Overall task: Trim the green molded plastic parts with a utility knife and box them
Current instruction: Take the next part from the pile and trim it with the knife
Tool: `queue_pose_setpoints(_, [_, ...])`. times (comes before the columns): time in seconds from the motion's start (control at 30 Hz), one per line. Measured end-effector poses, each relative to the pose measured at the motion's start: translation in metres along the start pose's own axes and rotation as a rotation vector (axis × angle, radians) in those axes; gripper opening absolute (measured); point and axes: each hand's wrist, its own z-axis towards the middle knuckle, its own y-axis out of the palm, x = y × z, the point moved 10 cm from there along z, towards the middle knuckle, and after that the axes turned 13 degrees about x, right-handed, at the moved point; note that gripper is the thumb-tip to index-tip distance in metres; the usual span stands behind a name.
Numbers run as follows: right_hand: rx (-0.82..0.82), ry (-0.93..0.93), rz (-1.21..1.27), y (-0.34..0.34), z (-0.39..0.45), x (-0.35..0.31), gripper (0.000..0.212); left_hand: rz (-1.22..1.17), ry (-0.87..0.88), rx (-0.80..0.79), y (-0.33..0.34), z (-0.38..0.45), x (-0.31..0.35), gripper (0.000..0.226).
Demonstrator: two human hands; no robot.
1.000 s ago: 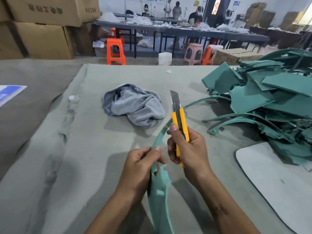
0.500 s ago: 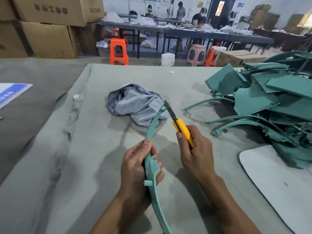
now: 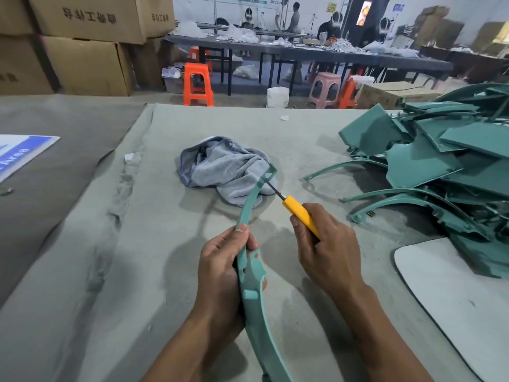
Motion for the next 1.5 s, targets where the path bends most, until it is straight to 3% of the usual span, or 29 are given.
queue_pose_setpoints(0.37, [0.177,-0.176,-0.265,-0.01,-0.001,-0.022,0.025,-0.01,-0.029,0.044,-0.003,0.004,-0.004,0.031])
queue_pose_setpoints(0.53, [0.304,0.037,-0.128,-0.027,0.001,-0.003,0.029,-0.027,-0.082,0.071,-0.006,0.003,-0.005,0.031])
queue_pose_setpoints(0.6, [0.269,0.072,-0.003,-0.03,0.004,0.008,0.03,-0.045,-0.091,0.062,-0.007,0.004,-0.002,0.031])
queue_pose_setpoints(0.7, [0.078,0.105,0.249,-0.015,0.004,0.013,0.029,-0.057,-0.128,0.016,-0.004,0.006,0.002,0.031])
queue_pose_setpoints(0.8, [-0.019,0.158,0.318,0.0,0.001,0.013,0.022,-0.06,-0.167,-0.025,0.001,0.005,-0.002,0.03])
queue_pose_setpoints(1.0, [-0.05,0.261,0.351,0.007,-0.004,0.027,0.024,-0.074,-0.176,-0.086,0.009,0.0,-0.004,0.024])
queue_pose_setpoints(1.5, [0.057,0.405,0.523,-0.011,0.003,0.051,0.024,-0.028,-0.173,-0.13,0.011,0.0,-0.005,0.024])
